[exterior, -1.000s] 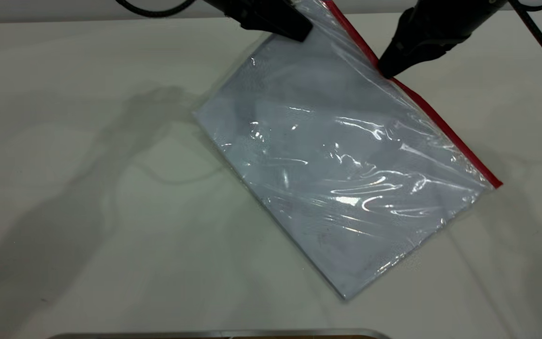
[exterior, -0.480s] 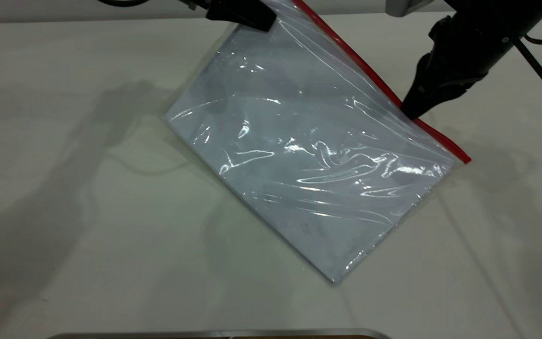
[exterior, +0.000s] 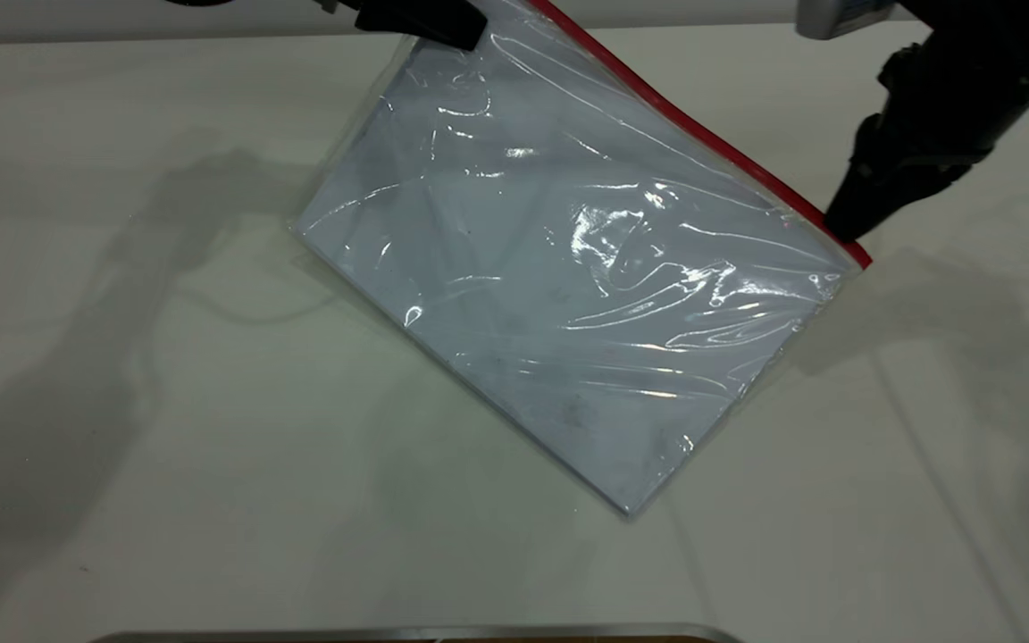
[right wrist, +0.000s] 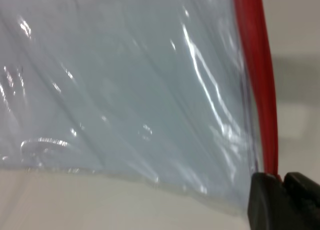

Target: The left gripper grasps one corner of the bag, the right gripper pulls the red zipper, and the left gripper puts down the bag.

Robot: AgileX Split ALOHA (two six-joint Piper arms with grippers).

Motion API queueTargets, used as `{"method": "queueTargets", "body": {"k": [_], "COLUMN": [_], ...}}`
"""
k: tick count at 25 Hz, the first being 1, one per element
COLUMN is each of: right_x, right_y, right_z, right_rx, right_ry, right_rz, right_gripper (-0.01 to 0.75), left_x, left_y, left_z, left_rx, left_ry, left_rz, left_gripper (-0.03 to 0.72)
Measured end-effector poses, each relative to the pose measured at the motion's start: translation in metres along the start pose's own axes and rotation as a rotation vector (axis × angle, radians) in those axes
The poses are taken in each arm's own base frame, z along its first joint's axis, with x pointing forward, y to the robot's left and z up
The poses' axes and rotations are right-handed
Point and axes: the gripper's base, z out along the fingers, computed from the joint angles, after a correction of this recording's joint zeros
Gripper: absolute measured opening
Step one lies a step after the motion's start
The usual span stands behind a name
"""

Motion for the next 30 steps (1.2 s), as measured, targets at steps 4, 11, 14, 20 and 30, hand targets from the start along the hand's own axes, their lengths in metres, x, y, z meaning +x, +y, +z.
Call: {"method": "queueTargets", "body": {"k": [4, 11, 14, 20, 30], "right_x": [0.008, 0.011, 0.01, -0.002, -0.072], "right_y": [-0.005, -0.006, -0.007, -0.013, -0.035], "right_z": [-0.003, -0.004, -0.005, -0.008, -0.065], "right_rx": [-0.031, -0.044, -0.036, -0.005, 0.089], "right_ry": [0.031, 0.043, 0.035, -0.039, -0.255], "right_rz": [0.04, 0.064, 0.072, 0.119, 0.075], "right_gripper": [0.043, 0.08, 0.174, 0.483, 0.611], "left_x": [0.002, 0.003, 0.004, -0.001, -0.047], "left_y": [0.001, 0.0, 0.001, 0.001, -0.008], "left_z": [-0.002, -0.001, -0.001, -0.003, -0.05], "left_rx": [-0.004, 0.001, -0.006, -0.026, -0.335], "left_ry": [0.013, 0.02, 0.04, 0.034, 0.203], "left_rz": [0.0, 0.003, 0.012, -0.036, -0.206], "left_gripper": [0.052, 0.053, 0.076, 0.304, 0.636]}}
